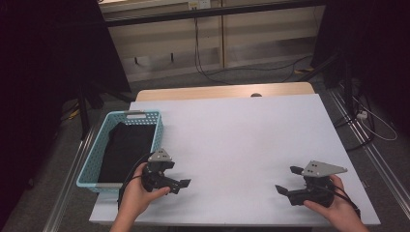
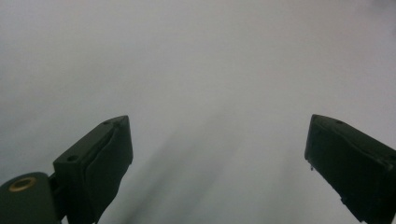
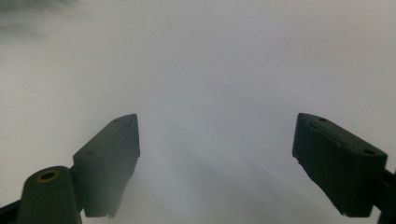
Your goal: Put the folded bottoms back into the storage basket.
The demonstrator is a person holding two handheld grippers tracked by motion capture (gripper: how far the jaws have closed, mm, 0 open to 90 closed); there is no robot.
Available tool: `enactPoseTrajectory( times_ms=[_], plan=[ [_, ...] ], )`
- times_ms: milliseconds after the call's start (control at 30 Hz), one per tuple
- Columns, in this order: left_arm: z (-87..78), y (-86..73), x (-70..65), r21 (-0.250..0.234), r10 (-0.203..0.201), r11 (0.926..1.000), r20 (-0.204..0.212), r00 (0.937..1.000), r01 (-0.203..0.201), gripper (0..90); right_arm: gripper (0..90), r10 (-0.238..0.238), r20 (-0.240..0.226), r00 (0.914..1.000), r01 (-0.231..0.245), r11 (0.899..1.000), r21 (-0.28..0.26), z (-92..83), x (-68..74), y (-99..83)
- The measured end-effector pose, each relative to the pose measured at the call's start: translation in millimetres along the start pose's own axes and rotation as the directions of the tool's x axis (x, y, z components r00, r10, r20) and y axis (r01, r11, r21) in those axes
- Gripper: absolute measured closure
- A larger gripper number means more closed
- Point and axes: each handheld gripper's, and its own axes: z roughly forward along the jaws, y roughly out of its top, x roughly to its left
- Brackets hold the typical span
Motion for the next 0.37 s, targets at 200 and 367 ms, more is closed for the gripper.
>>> enactPoseTrajectory(
  times_ms=[200, 367],
  plan=[
    [0.2, 0.5, -0.6, 0.001, 0.013, 0.9999, -0.001, 0.9999, -0.013, 7.8, 14.6, -0.001, -0.005, 1.0, 0.001, 1.0, 0.004, 1.3, 0.3, -0.9],
    [1.3, 0.4, -0.8, 0.008, 0.013, 0.9999, -0.003, 0.9999, -0.013, 7.7, 14.5, -0.004, -0.001, 1.0, 0.004, 1.0, 0.013, 2.0, -0.1, -2.6]
  ],
)
